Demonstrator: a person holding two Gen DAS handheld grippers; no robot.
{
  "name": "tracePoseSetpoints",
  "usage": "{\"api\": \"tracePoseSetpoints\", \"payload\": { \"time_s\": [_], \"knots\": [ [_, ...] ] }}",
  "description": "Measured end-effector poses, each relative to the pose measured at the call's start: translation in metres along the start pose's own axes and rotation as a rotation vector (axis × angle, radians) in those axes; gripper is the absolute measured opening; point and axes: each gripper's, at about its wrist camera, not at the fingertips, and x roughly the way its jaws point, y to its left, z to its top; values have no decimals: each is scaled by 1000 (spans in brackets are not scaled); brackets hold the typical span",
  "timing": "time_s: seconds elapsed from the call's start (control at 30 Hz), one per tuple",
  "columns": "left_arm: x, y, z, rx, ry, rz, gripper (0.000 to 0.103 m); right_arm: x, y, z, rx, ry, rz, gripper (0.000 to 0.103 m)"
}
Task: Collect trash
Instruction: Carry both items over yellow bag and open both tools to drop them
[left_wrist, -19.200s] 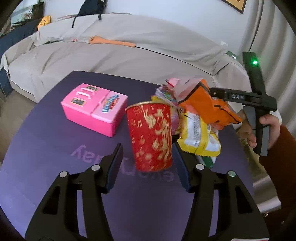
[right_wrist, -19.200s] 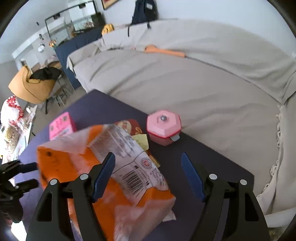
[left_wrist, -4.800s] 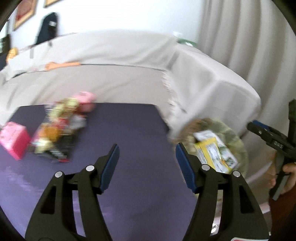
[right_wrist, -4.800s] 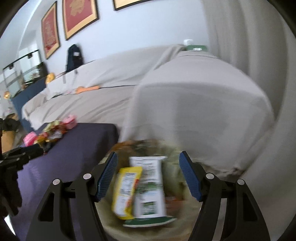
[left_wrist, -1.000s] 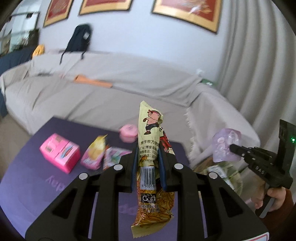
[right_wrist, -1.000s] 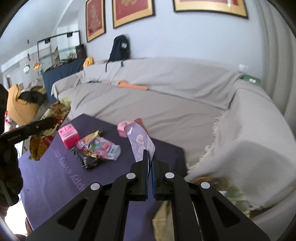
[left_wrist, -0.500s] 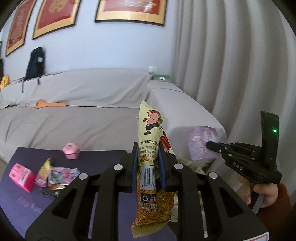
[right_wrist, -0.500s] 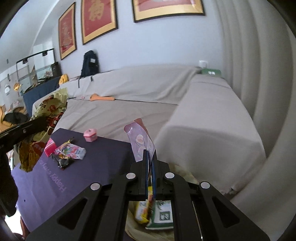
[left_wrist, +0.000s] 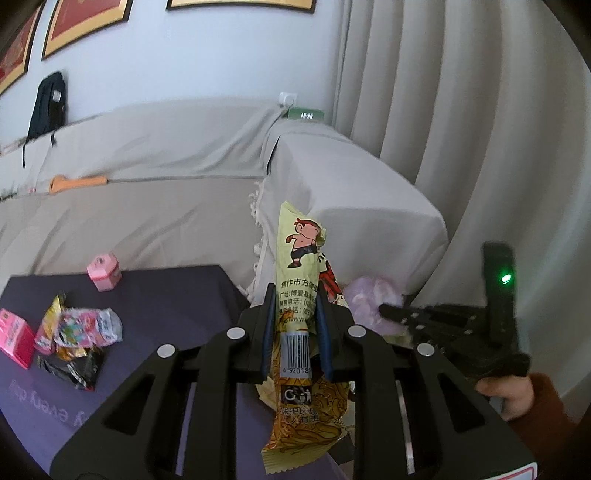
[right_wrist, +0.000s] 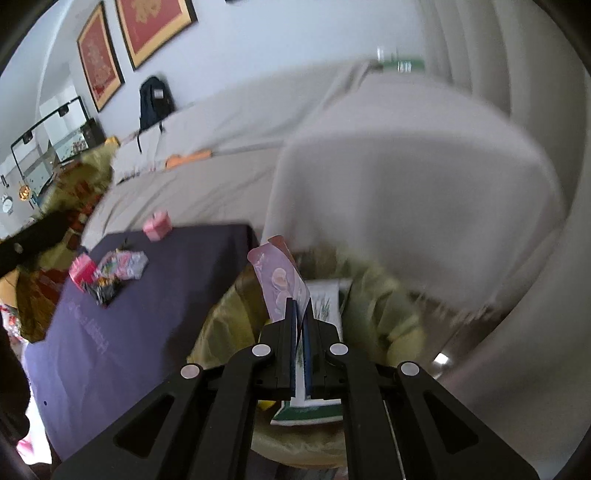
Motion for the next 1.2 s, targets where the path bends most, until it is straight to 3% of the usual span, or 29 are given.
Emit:
{"api": "tracePoseSetpoints", "payload": {
  "time_s": [0.2, 0.43, 0.67, 0.83, 0.93, 1.2],
  "knots": [
    [16, 14, -14, -46, 46, 2, 19, 70, -8, -27, 46, 183, -10, 5],
    [31, 27, -24, -80, 80, 11, 19, 98, -11, -36, 42, 246, -39, 5],
    [38, 23, -28, -78, 88, 1, 19, 61, 4, -31, -25, 152, -49, 11],
    [43, 17, -29, -84, 87, -25, 19, 29, 7, -22, -59, 75, -63, 36],
    [49, 14, -30, -85, 99, -42, 19, 18, -3, -16, -26, 44, -46, 36],
    [81, -1, -40, -105, 149, -128, 19, -14, -29, -7, 15, -64, -123, 36]
  ]
}}
